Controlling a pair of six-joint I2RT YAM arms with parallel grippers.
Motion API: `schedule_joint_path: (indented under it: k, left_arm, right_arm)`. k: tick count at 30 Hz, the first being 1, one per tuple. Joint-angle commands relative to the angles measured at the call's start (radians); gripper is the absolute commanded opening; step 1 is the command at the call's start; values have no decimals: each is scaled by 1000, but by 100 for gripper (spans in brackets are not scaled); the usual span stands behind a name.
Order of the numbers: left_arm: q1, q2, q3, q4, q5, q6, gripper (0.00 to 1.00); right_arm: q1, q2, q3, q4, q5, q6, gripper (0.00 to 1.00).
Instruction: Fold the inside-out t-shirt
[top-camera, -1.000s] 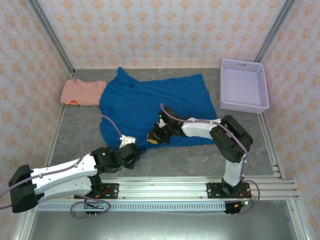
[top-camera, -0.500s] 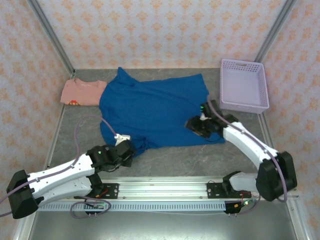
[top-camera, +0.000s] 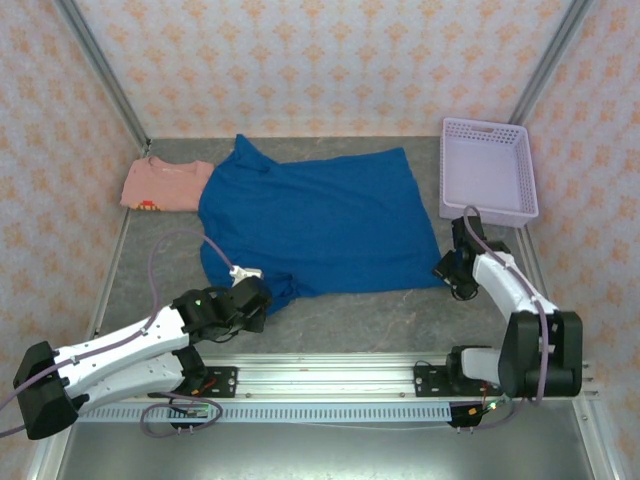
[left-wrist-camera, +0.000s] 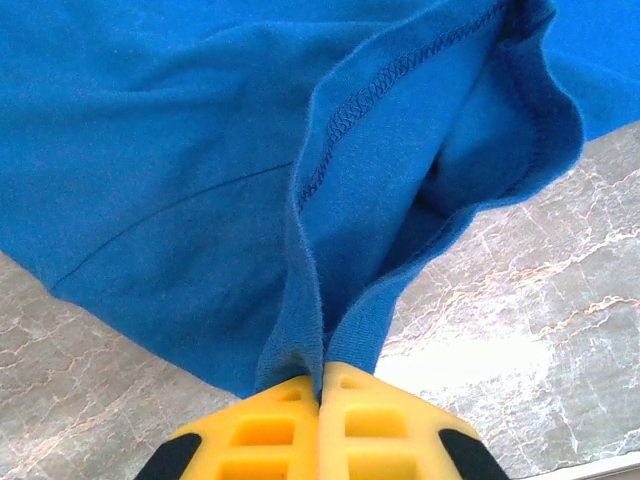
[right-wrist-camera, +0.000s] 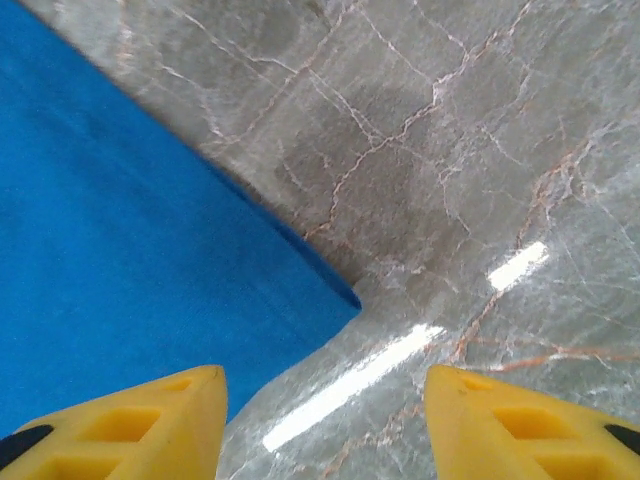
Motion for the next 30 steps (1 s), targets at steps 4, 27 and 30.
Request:
schedule_joint_path:
  k: [4, 27, 30]
  left_arm:
    - [7, -3, 23, -12, -3, 11, 0]
    - [7, -93, 54, -69, -33, -17, 0]
    - [7, -142, 106, -122, -42, -29, 0]
  right_arm:
    - [-12, 94, -7, 93, 19, -27, 52]
    - [-17, 61, -51, 97, -6, -72, 14]
    - [-18, 2, -88, 70, -23, -64, 12]
